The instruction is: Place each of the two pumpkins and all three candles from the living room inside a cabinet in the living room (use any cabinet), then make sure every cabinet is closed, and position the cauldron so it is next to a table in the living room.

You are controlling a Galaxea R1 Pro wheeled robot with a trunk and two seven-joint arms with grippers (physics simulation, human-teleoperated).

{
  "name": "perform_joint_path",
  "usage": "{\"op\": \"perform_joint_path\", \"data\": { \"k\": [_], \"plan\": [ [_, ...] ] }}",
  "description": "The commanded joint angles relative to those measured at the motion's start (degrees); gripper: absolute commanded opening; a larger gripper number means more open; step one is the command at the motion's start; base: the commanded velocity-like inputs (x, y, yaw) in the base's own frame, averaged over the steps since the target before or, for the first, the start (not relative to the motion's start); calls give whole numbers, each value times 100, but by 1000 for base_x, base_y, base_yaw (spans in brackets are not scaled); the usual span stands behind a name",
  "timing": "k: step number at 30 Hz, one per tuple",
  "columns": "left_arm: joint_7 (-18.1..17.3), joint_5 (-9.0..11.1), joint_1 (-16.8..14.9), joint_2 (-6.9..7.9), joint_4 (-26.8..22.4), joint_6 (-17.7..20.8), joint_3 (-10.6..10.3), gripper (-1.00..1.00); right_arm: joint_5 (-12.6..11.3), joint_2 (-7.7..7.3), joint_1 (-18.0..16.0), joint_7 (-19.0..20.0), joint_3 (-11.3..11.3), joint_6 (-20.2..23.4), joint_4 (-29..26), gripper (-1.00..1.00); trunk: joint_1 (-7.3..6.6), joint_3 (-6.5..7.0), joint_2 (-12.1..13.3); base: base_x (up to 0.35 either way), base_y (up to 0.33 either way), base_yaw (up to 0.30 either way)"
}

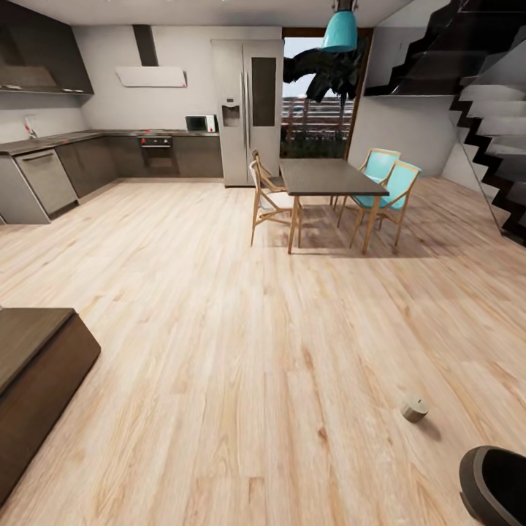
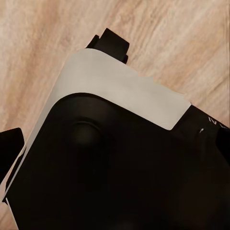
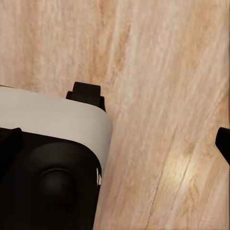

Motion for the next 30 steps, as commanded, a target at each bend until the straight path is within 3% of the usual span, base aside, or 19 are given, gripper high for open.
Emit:
{"op": "perform_joint_path", "data": {
  "k": [1,20,30],
  "plan": [
    [0,0,0,0,0,1,0,100,0,0,0,0,0,0,0,100,0,0,0,328,0,0],
    [0,0,0,0,0,1,-1,100,0,0,0,9,0,0,0,100,0,0,0,328,0,-3],
    [0,2,0,0,0,3,0,100,0,0,0,9,0,-3,0,100,0,0,0,321,57,-219]
  ]
}}
